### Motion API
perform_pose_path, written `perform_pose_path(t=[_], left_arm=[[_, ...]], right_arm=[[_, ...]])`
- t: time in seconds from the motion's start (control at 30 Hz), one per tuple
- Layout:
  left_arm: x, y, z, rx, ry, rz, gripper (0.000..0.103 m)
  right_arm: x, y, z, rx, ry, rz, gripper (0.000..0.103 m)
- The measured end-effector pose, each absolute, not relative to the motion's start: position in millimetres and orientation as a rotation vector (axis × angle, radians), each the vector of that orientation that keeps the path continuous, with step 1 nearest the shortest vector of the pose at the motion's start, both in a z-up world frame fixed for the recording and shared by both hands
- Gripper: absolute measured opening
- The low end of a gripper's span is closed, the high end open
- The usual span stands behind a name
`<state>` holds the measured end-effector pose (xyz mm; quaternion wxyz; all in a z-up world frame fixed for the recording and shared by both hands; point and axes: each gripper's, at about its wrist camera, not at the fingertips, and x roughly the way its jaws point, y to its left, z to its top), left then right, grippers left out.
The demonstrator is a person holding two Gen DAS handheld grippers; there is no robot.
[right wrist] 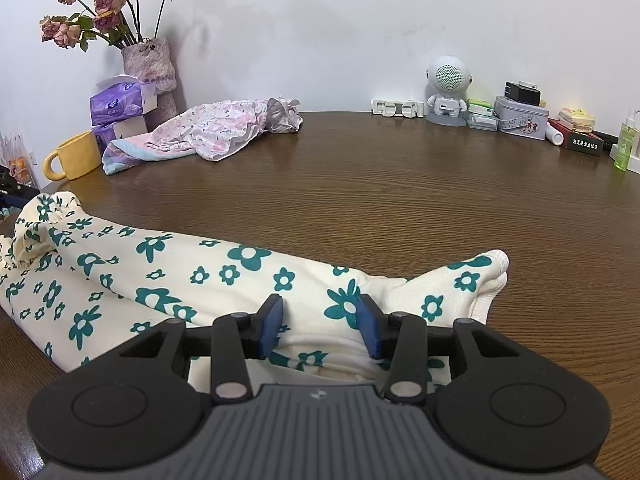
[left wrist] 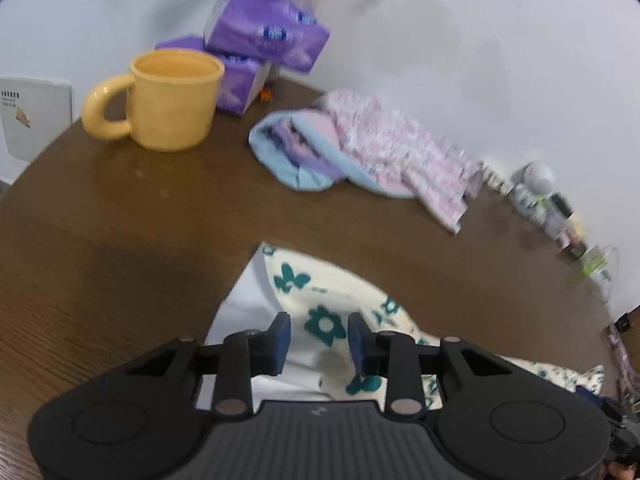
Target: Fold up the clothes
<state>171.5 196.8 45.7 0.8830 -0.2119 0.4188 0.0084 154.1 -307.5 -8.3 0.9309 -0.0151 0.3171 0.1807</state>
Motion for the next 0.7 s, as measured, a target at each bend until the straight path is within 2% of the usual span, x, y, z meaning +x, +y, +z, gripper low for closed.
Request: perform_pose_path(t=[0.2,0.3,0.53,0.7], left_arm=[[180.3,200.0,24.9,-0.654,0.902,-0.092,0.03],[177.0,205.4,20.3,-0.77,0.871,-0.1,0.039],[146.8,222.8,18.7,-0.973,0.71,-0.008,0.039],[152.4,210.5,14.1,-0.965,0.746,-0.104,0.039]], right_arm=[[152.9,-307.1,-8.3,-0.028,0.646,0.369,0.041],[153.3,-307.6,-8.5,-0.027,0.646,0.369,0.041],[152.9,-307.6,-8.5,-0.026,0.642,0.37,0.041],[152.6,-307.6,-8.0,-0.027,0.641,0.37,0.041]])
